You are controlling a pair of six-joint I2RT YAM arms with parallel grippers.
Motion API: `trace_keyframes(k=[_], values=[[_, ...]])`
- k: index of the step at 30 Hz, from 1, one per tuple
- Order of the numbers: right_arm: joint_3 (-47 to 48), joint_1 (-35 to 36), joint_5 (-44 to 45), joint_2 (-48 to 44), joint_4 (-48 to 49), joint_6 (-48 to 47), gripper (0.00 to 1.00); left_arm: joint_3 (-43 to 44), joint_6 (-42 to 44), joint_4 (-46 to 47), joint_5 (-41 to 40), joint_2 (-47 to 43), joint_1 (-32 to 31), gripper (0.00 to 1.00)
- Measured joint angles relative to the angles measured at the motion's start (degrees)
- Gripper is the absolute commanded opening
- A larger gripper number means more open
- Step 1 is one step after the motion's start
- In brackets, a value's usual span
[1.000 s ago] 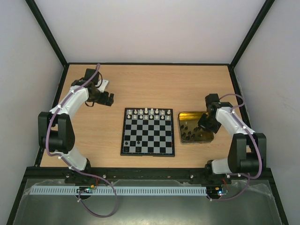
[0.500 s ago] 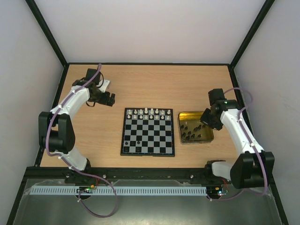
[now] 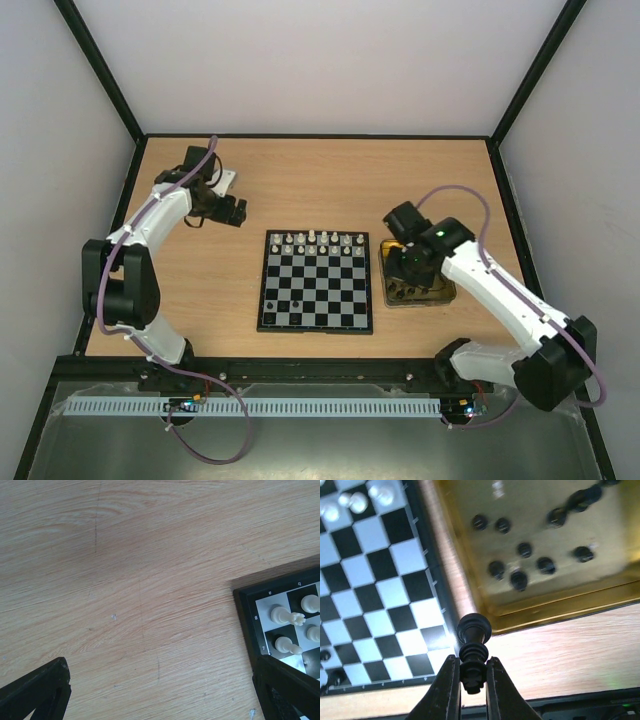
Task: Set up the chess pieces on the board
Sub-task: Place the chess piece on the chessboard.
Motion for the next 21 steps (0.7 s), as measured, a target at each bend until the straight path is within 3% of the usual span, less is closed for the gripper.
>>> trace_keyframes(k=[10,21], values=[[5.38,21.81,0.22,13.57,3.48,6.54,0.02,-0.13,0.02,0.46,-0.48,-2.08,-0.11,0.99],[8.24,25.88,0.46,21.38,9.27,7.02,0.02,-1.86,0.02,1.27,-1.51,-3.96,-0.11,0.99]])
